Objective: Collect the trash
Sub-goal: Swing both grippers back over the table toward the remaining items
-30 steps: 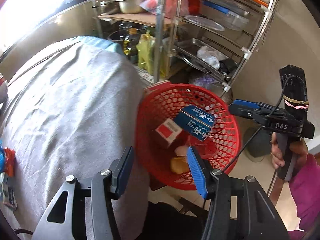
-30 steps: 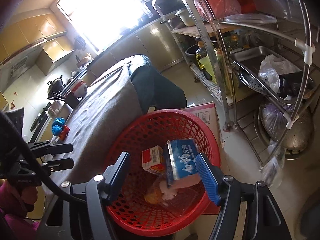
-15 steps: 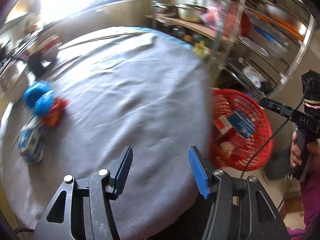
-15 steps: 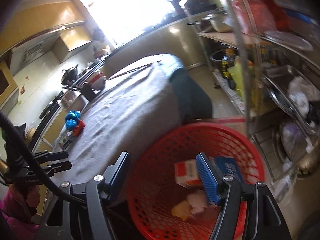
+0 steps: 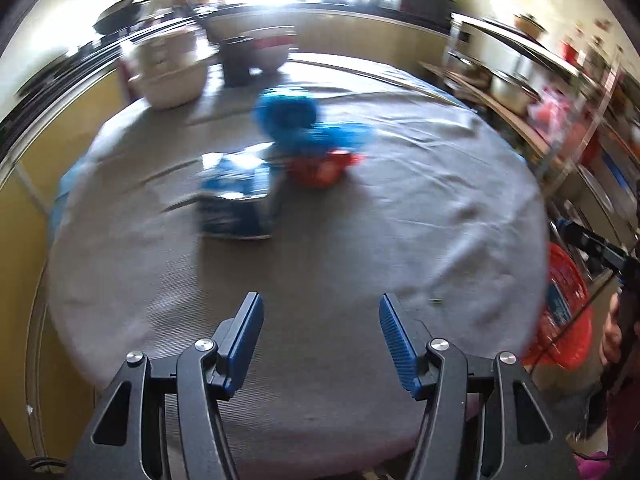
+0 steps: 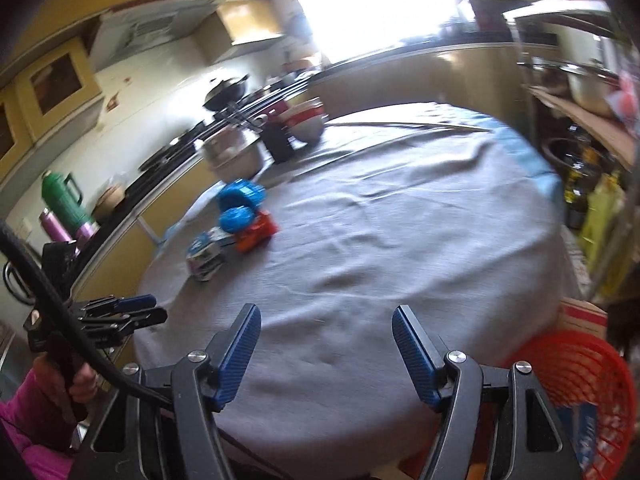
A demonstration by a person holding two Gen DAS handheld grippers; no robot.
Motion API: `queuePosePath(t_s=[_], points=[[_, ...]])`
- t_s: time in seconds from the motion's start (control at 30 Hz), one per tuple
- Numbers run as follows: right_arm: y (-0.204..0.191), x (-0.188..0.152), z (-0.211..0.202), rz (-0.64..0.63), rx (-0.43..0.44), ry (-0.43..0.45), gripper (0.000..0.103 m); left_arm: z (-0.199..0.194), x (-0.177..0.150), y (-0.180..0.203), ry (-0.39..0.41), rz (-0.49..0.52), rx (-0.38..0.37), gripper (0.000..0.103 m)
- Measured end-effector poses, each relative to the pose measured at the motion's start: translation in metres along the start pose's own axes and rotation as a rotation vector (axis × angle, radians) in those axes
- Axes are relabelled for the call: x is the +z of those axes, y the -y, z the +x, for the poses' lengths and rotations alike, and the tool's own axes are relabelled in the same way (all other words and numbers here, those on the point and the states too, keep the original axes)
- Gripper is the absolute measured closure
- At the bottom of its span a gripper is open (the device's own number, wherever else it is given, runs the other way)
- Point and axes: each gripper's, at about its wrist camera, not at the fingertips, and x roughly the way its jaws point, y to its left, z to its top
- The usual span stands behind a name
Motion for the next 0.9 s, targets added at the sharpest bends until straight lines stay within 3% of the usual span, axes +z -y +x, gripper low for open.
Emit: queuePosePath(t_s=[0.23, 0.5, 0.8, 0.9], points=[[-0.045, 0.014, 0.048, -0.064, 0.063, -0.050, 0.031, -0.001, -0.008, -0.051, 0.016, -0.096, 0.084, 0.041], [-0.076, 0.021, 0.088, -0.048, 0.115, -0.087, 0.031, -0.004, -0.016, -0.073, 0.023, -0.146, 0.090, 0.040], [-0.089, 0.000, 0.099, -0.067, 0.121, -0.149, 0.031, -0.002, -0.004, -0.086, 0.034, -0.180, 0.074, 0.037], [-0.087, -0.004, 0.098, -0.052, 0.117, -0.154, 0.031, 0.000, 0.006, -0.086, 0.036, -0.187, 0.052, 0.031]])
